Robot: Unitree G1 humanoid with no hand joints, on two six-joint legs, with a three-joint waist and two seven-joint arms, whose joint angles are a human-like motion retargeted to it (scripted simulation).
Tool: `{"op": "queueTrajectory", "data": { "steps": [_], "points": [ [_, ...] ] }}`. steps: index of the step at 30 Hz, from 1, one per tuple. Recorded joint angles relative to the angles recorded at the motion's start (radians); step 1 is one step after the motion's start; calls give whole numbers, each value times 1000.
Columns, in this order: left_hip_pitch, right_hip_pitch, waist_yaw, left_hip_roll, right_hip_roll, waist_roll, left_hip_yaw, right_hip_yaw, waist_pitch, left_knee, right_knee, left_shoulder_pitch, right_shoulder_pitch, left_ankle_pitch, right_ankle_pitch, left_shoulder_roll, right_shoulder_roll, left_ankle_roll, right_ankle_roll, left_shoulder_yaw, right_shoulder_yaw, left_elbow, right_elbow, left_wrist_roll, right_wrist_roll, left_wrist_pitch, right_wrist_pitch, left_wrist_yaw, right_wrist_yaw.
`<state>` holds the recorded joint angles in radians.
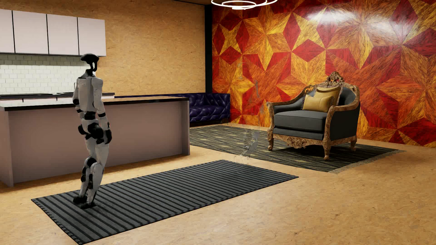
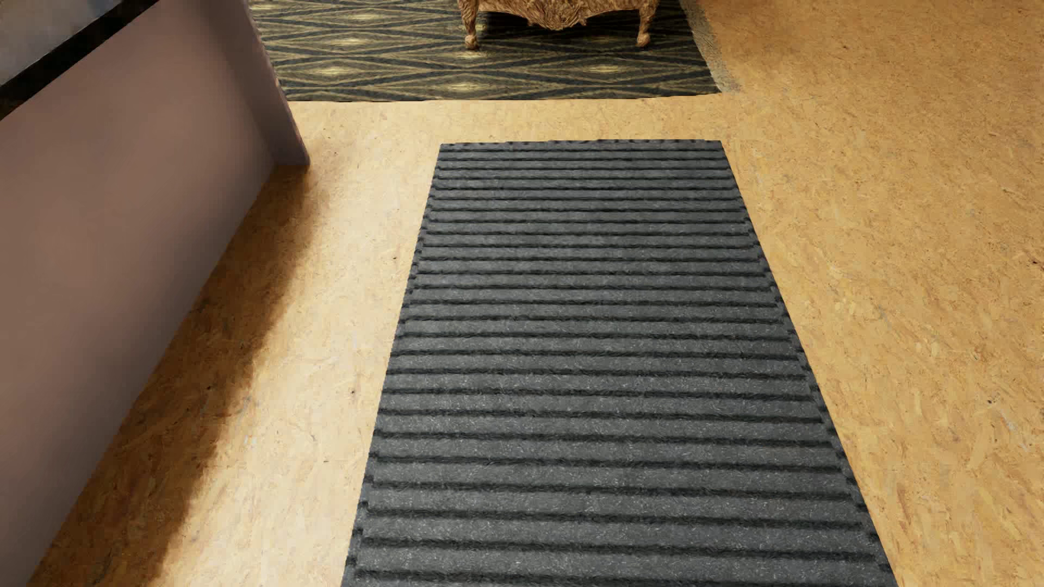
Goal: Go to the dark armchair
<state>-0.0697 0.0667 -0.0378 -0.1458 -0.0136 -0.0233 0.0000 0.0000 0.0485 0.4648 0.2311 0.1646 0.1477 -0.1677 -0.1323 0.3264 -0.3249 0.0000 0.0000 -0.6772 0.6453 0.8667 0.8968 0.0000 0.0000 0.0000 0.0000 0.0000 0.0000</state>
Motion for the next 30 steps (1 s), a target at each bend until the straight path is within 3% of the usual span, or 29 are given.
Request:
{"op": "queueTrajectory", "data": {
  "steps": [1,2,3,5,7,9,14,16,18,19,21,22,24,25,26,29,30],
  "points": [
    [-25,-27,26,-10,-4,-1,0,0,-4,14,23,-8,6,16,-24,-3,-3,0,0,-5,-67,2,13,0,0,0,0,0,0],
    [-16,12,-31,-25,-6,-15,0,0,-18,26,-65,13,38,9,-75,1,2,0,0,-2,-96,-8,9,0,0,0,0,0,0],
    [-22,-41,5,-18,2,-3,0,0,-2,36,266,0,34,21,-201,5,-5,0,0,-5,-74,-17,5,0,0,0,0,0,0],
    [15,-156,-11,-34,-13,-13,0,0,23,37,455,0,55,-42,-217,13,-7,0,0,17,-75,-61,-4,0,0,0,0,0,0],
    [88,-269,-37,-32,-28,-25,0,0,76,43,688,-38,67,-84,-178,38,14,0,0,-35,-84,-71,21,0,0,0,0,0,0],
    [117,-387,-137,-5,-31,0,0,0,55,14,689,-70,102,-142,-168,25,8,0,0,-17,-79,-60,17,0,0,0,0,0,0],
    [335,-583,-224,23,-54,5,0,0,73,-66,417,-134,147,-341,35,34,0,0,0,31,-89,-117,91,0,0,0,0,0,0],
    [395,-625,-260,37,-62,5,0,0,81,-65,392,-152,152,-355,25,38,-1,0,0,32,-99,-107,108,0,0,0,0,0,0],
    [435,-661,-309,71,-58,21,0,0,78,-41,526,-142,156,-290,31,35,-13,0,0,-5,-84,-73,108,0,0,0,0,0,0],
    [430,-668,-321,104,-39,48,0,0,75,6,590,-123,145,-199,6,17,-14,0,0,-5,-58,-34,128,0,0,0,0,0,0],
    [370,-591,-300,129,-12,46,0,0,60,235,656,-40,138,100,-80,7,-9,0,0,1,-93,-28,126,0,0,0,0,0,0],
    [292,-536,-244,133,18,46,0,0,71,416,648,-28,126,226,-115,15,-3,0,0,-42,-116,-19,122,0,0,0,0,0,0],
    [59,-404,-176,129,38,28,0,0,78,808,603,7,98,222,-178,26,3,0,0,-75,-121,-2,63,0,0,0,0,0,0],
    [-44,-323,-95,101,38,7,0,0,90,878,550,32,82,219,-180,18,7,0,0,-24,-140,7,20,0,0,0,0,0,0],
    [-146,-243,-30,88,36,-10,0,0,90,851,490,64,63,223,-186,29,1,0,0,-3,-132,-12,-24,0,0,0,0,0,0],
    [-302,33,123,57,3,-49,0,0,100,346,321,109,36,440,-223,50,-20,0,0,-50,-183,13,-136,0,0,0,0,0,0],
    [-337,96,158,60,0,-50,0,0,91,168,288,129,16,375,-263,56,-31,0,0,-46,-186,5,-164,0,0,0,0,0,0]
  ]
}}
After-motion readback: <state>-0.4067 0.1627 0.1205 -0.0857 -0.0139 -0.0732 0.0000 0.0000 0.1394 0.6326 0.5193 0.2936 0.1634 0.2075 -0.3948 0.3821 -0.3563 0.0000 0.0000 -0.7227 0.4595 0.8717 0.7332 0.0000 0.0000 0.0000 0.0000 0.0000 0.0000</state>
